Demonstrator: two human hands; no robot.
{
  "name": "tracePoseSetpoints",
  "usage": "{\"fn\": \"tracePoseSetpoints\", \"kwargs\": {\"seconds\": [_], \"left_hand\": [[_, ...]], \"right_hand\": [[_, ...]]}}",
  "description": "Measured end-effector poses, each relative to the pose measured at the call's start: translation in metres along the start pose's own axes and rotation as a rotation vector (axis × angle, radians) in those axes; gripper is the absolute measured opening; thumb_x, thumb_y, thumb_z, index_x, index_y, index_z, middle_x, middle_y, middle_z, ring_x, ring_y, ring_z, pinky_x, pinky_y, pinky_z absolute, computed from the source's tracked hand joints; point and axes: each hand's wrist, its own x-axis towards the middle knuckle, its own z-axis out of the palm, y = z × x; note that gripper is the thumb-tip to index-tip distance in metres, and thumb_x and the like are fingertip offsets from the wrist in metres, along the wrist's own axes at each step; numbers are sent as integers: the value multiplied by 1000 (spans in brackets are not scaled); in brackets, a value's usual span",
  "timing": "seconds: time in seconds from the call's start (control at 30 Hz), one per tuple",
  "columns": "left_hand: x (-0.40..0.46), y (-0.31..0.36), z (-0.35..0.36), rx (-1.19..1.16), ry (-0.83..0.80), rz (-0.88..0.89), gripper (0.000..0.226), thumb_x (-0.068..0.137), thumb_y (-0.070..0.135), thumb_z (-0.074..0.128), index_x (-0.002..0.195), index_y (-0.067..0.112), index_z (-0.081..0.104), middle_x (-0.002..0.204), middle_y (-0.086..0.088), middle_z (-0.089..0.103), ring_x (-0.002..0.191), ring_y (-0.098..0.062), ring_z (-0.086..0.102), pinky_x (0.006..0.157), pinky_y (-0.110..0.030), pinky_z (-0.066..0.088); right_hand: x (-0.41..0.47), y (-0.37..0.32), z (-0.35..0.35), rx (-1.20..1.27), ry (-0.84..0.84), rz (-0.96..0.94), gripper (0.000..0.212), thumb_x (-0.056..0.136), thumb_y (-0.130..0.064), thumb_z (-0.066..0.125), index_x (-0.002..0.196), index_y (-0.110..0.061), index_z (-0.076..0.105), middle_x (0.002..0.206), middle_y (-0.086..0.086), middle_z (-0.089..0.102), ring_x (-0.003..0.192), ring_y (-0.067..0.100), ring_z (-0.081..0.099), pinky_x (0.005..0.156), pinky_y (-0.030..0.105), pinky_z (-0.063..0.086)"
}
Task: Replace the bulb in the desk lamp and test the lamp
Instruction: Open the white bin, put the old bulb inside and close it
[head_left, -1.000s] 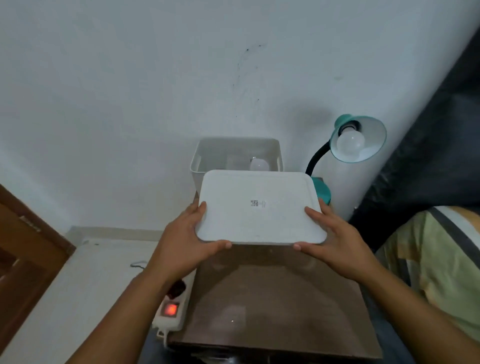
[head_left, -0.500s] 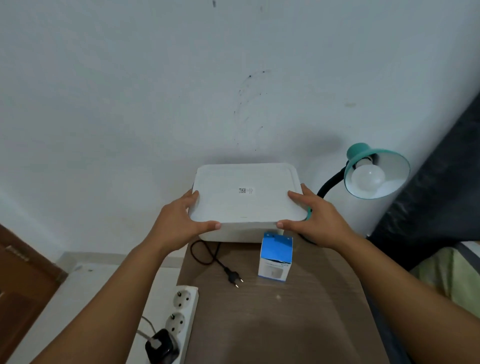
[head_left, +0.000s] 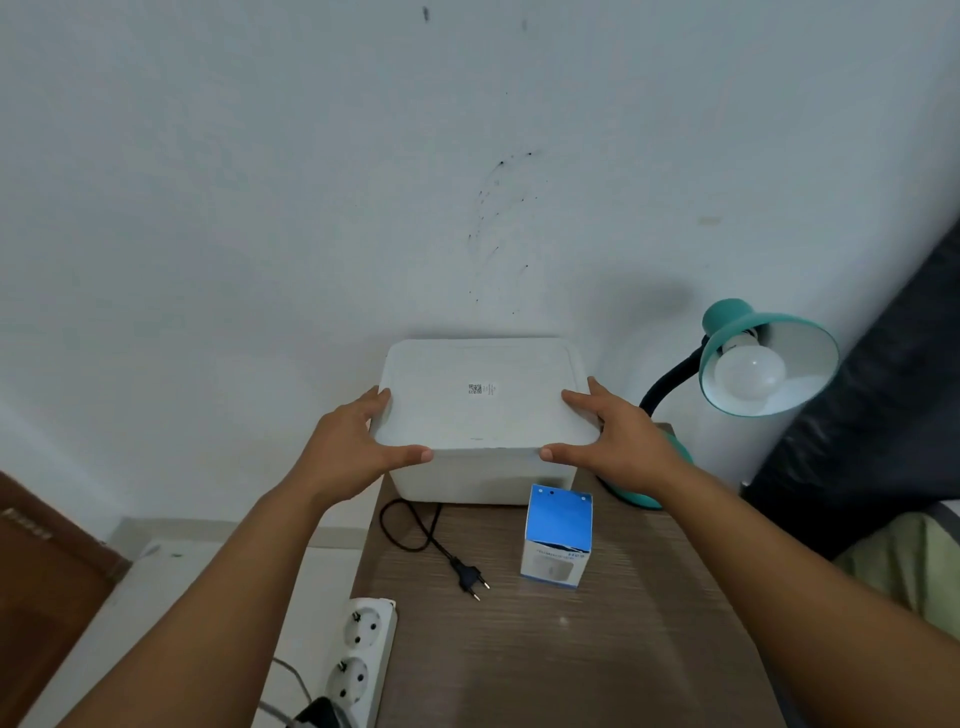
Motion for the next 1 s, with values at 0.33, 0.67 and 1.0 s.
{"fn": "tracePoseSetpoints", "kwargs": {"seconds": [0.33,0.67,1.0], "left_hand": [[8,-7,-2,-60,-23,-28,112,59,46,91,151,15,36,158,4,33,138,-17,41,109,-32,37],[11,-11,-2,-122,-43,-70,109,61,38,91,151,12,35,153,3,41,133,-17,47,107,-35,42],[-1,-10,2,-117,29,5,55,70,39,86,115,19,62,107,6,66,98,-20,63,68,-22,48]], "right_hand": [[7,-1,0,-42,-18,2,103,58,-69,76,147,-33,38,163,-2,15,146,20,25,117,40,27],[7,-8,2,-46,-38,13,100,65,-64,76,149,-32,34,163,-1,11,148,20,19,118,41,23],[-4,-12,1,-25,-42,16,95,74,-57,74,152,-32,25,164,0,8,148,20,17,117,37,21]]}}
